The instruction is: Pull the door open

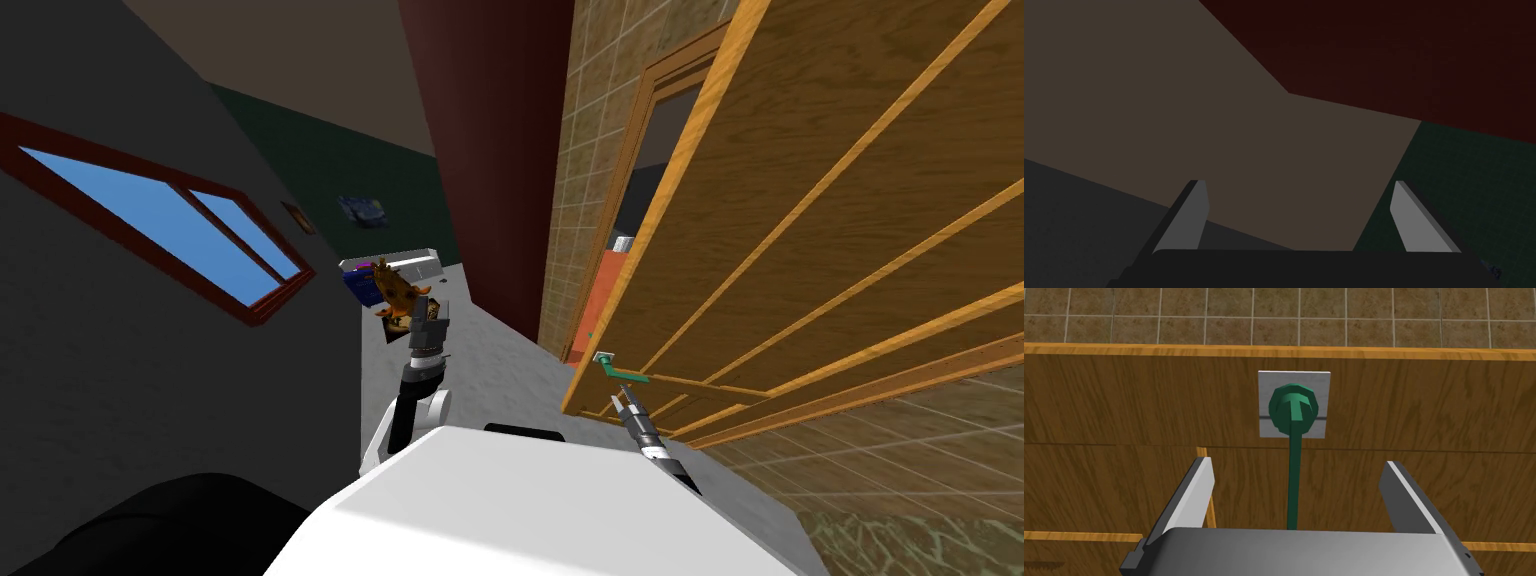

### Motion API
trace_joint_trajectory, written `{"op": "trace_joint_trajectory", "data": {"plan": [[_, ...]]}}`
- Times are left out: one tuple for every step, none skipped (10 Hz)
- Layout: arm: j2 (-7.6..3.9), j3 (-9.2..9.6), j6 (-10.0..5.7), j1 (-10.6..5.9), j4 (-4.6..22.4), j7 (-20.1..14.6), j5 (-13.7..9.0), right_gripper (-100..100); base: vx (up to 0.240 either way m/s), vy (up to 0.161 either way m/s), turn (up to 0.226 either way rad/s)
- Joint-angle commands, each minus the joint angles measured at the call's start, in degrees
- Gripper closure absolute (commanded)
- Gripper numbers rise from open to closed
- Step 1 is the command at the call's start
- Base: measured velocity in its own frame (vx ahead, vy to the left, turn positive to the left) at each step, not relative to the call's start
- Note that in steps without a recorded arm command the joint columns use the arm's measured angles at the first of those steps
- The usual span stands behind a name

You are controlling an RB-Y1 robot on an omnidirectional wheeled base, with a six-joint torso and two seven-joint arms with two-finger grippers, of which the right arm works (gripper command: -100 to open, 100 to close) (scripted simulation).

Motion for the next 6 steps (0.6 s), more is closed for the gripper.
{"op": "trace_joint_trajectory", "data": {"plan": [[-0.73, -0.18, -0.17, 2.18, -1.99, -0.66, -0.2, -100, 0.009, 0.063, -0.302], [-0.96, -0.24, -0.35, 2.84, -2.45, -0.85, -0.26, -100, -0.001, 0.059, -0.309], [-1.17, -0.3, -0.52, 3.44, -2.87, -1.03, -0.32, -100, -0.013, 0.045, -0.197], [-1.5, -0.39, -0.78, 4.4, -3.53, -1.31, -0.42, -100, -0.014, 0.038, -0.257], [-1.21, -0.32, -0.43, 3.83, -3.25, -1.05, -0.35, -100, -0.008, 0.021, -0.058], [-1.21, -1.0, 0.25, 2.84, -2.44, -0.89, -0.93, -100, 0.092, 0.012, 0.19]]}}
